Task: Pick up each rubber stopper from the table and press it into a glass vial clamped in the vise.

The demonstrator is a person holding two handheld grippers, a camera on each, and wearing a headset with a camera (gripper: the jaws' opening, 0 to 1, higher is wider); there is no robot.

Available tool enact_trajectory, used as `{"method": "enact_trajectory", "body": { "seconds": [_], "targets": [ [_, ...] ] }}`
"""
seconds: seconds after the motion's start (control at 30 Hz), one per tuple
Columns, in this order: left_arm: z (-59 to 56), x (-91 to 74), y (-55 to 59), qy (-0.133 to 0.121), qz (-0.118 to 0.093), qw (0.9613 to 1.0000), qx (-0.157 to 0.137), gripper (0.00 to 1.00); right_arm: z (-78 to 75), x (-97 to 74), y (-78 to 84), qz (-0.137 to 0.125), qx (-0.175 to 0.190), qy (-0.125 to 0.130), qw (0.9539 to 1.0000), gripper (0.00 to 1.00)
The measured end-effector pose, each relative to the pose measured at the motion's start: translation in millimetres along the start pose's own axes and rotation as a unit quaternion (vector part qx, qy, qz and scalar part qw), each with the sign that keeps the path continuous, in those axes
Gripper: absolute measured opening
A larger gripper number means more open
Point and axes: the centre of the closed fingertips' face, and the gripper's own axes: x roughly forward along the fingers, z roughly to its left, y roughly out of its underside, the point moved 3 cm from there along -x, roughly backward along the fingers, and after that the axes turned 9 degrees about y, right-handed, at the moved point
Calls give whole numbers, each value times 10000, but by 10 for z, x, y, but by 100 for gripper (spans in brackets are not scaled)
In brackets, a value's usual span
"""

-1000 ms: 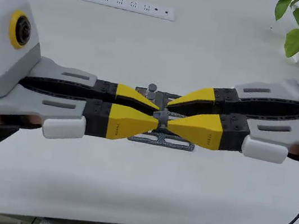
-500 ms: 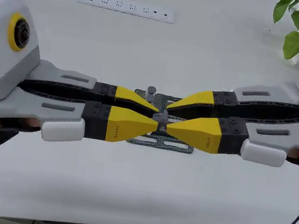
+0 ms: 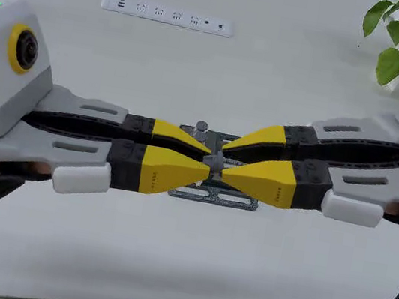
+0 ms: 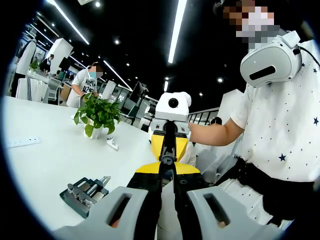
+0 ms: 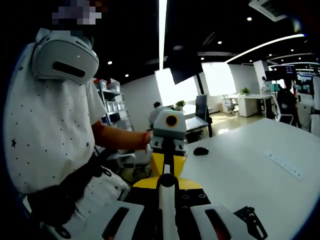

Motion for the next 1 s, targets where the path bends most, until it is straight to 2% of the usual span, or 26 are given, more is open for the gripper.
{"method": "enact_trajectory", "body": {
  "seconds": [0.63,1.0],
  "targets": [
    [27,-25,71,-25,51,10000,-57,5,13,50,50,195,-122,23,9997,5],
    [78,-77,122,-168,116,9998,-16,6,-39,59,71,281,-76,86,9995,5]
  ]
}}
